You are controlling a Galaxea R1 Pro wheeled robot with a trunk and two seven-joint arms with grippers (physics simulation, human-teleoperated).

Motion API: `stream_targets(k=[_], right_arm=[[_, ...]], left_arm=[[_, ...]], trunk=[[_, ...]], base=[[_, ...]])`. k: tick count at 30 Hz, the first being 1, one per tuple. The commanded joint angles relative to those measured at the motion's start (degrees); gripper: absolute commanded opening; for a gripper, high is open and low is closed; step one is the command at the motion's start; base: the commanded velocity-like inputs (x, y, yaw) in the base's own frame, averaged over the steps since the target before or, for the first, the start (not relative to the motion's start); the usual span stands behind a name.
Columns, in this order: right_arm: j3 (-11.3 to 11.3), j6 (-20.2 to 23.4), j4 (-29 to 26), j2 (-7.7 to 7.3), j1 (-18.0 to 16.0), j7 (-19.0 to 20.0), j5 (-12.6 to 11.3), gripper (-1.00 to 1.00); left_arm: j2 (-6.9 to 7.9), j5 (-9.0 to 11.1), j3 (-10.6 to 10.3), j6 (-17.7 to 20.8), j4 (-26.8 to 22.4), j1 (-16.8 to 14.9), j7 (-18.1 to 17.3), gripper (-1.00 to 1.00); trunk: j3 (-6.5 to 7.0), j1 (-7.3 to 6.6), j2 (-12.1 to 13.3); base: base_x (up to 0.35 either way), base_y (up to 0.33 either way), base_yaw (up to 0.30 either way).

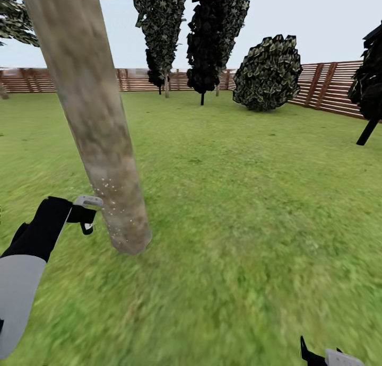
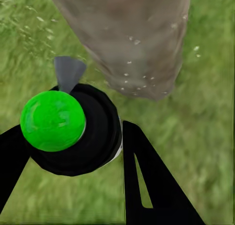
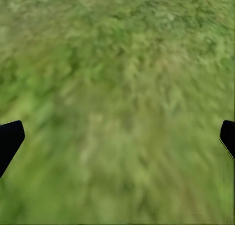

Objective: In the garden, pick up the pesticide atomizer on the floor and spray pesticide onto both trees until each tree trunk is fully covered.

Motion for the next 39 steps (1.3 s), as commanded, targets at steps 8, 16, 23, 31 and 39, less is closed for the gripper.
stream_targets(k=[8,16,23,31,39], right_arm=[[0.0,0.0,0.0,-0.09,0.0,0.0,0.0,1.0],[0.0,0.0,-0.1,-0.09,0.0,0.0,0.0,1.0],[0.0,0.0,-0.1,-0.09,0.0,0.0,0.0,1.0],[0.0,0.0,-0.1,-0.09,0.0,0.0,0.0,1.0],[0.0,0.0,-0.1,-0.09,0.0,0.0,0.0,1.0]], left_arm=[[-0.57,0.1,0.1,0.1,0.1,0.2,0.3,-1.0],[-0.52,0.2,0.2,0.1,1.1,2.9,1.6,-1.0],[-0.71,0.2,5.6,-0.1,3.3,3.1,2.1,-1.0],[-2.24,0.1,6.1,-0.5,5.2,3.1,3.6,-1.0],[-2.54,0.0,6.2,-0.6,5.2,3.1,5.0,-1.0]], trunk=[[0.0,0.0,0.0],[0.0,0.0,0.0],[0.0,0.0,0.0],[0.0,0.0,0.0],[0.0,0.0,0.0]], base=[[0.0,-0.275,0.011],[0.0,-0.275,0.023],[0.0,-0.275,0.259],[0.0,-0.275,0.267],[0.115,-0.264,0.019]])
